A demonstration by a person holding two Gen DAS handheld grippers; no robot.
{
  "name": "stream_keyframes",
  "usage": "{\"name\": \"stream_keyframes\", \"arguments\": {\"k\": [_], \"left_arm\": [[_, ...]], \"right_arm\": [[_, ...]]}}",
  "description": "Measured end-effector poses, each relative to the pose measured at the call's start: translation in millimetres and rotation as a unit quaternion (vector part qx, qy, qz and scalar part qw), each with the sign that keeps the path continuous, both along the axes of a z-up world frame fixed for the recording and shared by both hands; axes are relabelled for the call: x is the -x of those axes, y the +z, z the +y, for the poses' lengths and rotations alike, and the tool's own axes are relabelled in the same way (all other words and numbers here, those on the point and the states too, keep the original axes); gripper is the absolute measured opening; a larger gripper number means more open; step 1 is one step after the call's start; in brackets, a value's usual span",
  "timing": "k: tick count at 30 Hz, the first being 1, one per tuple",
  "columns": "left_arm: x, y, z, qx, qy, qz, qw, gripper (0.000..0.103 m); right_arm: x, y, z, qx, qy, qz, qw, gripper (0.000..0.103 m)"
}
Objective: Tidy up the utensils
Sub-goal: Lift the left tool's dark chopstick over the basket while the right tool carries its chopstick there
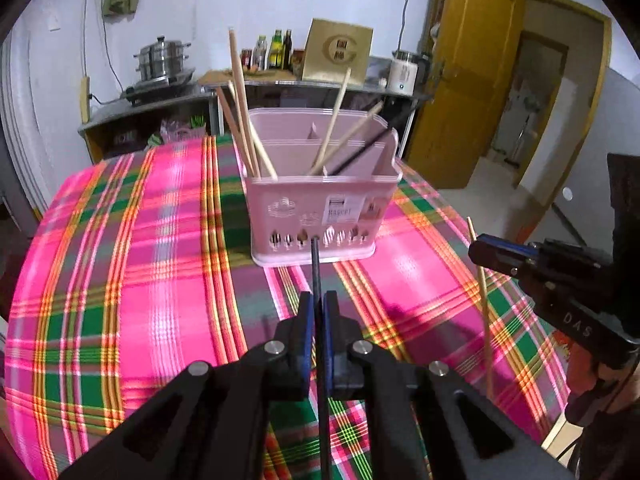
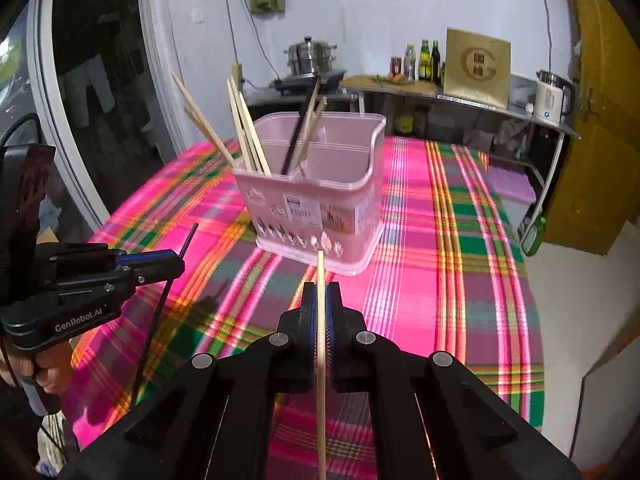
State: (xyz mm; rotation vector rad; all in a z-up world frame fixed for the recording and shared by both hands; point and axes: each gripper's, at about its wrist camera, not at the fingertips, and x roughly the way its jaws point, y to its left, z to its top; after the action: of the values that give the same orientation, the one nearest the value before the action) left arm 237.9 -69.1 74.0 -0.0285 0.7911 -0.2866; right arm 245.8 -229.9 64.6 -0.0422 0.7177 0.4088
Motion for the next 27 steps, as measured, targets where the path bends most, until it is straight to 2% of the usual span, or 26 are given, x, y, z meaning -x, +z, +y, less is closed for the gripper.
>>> {"name": "stream_keyframes", "arguments": {"k": [11, 27], "left_arm": [[21.5, 39.3, 11.7, 0.016, -0.005, -0.05, 0.9986, 0.005], [84.1, 49.7, 34.0, 0.03, -0.011, -0.08, 0.9963, 0.005]], "right_arm": [[19.5, 31.5, -1.7, -0.021, -0.005, -0.046, 0.999, 0.004], [73.5, 38.8, -19.6, -0.022, -0.014, -0.064, 0.998, 0.004]]}}
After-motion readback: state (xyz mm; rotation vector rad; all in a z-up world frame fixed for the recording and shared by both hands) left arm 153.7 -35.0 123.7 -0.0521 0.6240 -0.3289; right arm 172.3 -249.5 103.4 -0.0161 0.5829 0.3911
